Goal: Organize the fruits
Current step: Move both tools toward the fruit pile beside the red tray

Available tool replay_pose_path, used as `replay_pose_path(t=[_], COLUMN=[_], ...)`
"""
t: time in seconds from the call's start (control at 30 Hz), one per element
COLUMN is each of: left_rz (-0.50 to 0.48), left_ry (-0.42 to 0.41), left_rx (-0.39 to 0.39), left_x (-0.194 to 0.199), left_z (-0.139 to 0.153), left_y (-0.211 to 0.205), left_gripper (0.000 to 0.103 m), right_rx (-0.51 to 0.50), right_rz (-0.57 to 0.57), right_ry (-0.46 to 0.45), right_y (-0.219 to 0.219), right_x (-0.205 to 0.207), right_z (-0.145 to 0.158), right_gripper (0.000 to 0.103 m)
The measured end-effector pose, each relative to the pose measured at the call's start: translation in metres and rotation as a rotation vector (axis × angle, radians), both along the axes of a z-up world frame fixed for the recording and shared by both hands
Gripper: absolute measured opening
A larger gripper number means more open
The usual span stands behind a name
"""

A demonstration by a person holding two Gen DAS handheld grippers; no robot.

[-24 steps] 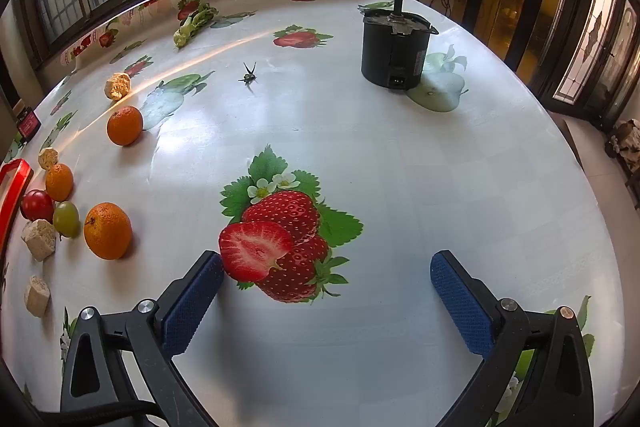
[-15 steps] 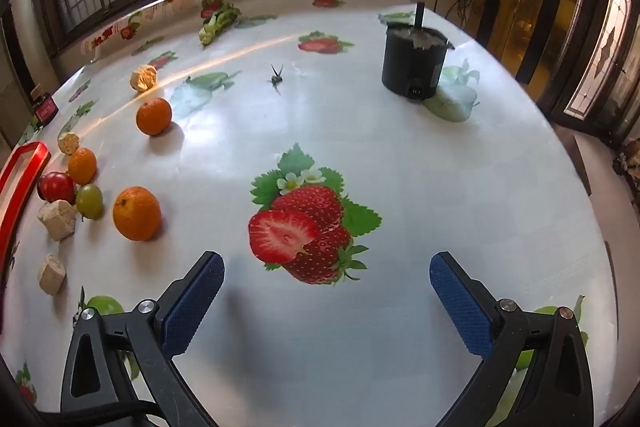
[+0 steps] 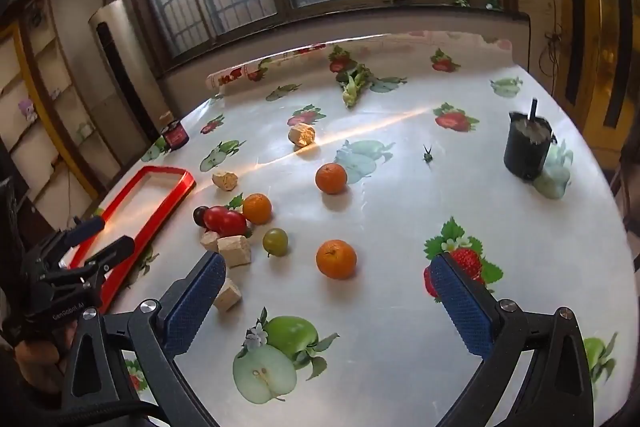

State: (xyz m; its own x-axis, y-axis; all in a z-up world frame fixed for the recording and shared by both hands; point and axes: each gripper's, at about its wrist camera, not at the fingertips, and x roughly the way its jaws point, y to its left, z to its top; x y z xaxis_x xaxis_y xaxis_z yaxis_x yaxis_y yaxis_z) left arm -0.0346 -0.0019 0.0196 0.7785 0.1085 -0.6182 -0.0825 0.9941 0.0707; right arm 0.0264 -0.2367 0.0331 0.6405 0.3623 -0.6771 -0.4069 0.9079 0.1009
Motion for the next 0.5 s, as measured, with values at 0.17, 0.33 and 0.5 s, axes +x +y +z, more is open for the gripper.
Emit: replay_pose_path(t=[0.17, 0.33, 0.5], left_rz=[0.024, 0.046, 0.046], left_ry=[-0.043, -0.068, -0.075], left_rx=[0.029, 0.045, 0.057], left_x=[-0.005, -0.01, -0.016], left_z=[0.012, 0.018, 0.018], left_y=[0.008, 0.019, 0.024], left_gripper=[0.082, 0.082, 0.082], right_rx=[-0.101, -0.174, -0.225], right_rz=[0.09, 0.165, 0.235], right_ry=[-0.142, -0.242, -0.247], right_y=[0.012, 0.022, 0.032], right_x=[-0.015, -0.028, -0.036], right_z=[0.029, 0.036, 0.025], right_gripper=[0.103, 0.103, 0.103])
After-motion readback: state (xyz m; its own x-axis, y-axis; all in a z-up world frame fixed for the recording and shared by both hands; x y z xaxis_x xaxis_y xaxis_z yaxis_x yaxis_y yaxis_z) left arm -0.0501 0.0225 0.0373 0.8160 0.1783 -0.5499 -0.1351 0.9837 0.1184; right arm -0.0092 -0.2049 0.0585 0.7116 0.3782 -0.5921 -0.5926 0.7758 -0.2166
